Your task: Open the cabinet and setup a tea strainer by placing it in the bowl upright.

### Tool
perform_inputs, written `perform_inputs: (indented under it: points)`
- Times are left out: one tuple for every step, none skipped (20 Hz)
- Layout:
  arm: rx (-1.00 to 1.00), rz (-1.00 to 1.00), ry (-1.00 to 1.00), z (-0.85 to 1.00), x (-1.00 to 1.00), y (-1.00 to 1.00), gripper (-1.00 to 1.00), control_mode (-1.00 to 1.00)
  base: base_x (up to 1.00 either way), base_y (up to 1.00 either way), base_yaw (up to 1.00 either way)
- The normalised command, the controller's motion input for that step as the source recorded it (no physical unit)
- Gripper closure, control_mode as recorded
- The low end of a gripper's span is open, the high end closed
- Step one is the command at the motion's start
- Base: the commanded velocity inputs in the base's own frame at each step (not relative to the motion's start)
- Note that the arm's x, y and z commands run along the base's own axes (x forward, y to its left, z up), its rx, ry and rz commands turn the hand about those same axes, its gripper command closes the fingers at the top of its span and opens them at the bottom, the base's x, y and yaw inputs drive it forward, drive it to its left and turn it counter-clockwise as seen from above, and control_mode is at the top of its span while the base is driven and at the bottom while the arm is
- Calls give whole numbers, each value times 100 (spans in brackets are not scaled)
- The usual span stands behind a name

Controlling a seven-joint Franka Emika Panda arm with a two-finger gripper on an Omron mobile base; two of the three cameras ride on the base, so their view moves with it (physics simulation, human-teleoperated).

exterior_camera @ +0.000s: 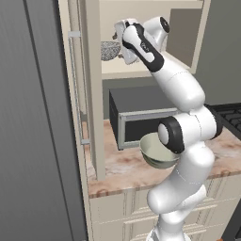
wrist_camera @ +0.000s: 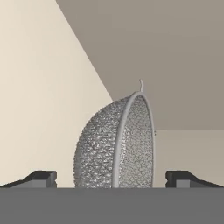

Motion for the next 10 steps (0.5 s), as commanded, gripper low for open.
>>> perform_inputs:
  points:
    - [0,1,4,-1,11,0,-100,-100,0,0,0]
    - [0,1,4,-1,13,0,-100,-100,0,0,0]
    - [0,1,3,-1,14,0,-100,-100,0,0,0]
    - [0,1,2,-1,14,0,-100,-100,0,0,0]
    - [0,1,1,0,17,0,-100,-100,0,0,0]
    - [0,1,0,0,16,0,-100,-100,0,0,0]
    - [0,1,0,0,19,0,-100,-100,0,0,0]
    - [0,0,0,0,19,0,-100,-100,0,0,0]
    - [0,0,0,0,19,0,-100,-100,0,0,0]
    - [0,0,0,-1,20,0,-100,-100,0,0,0]
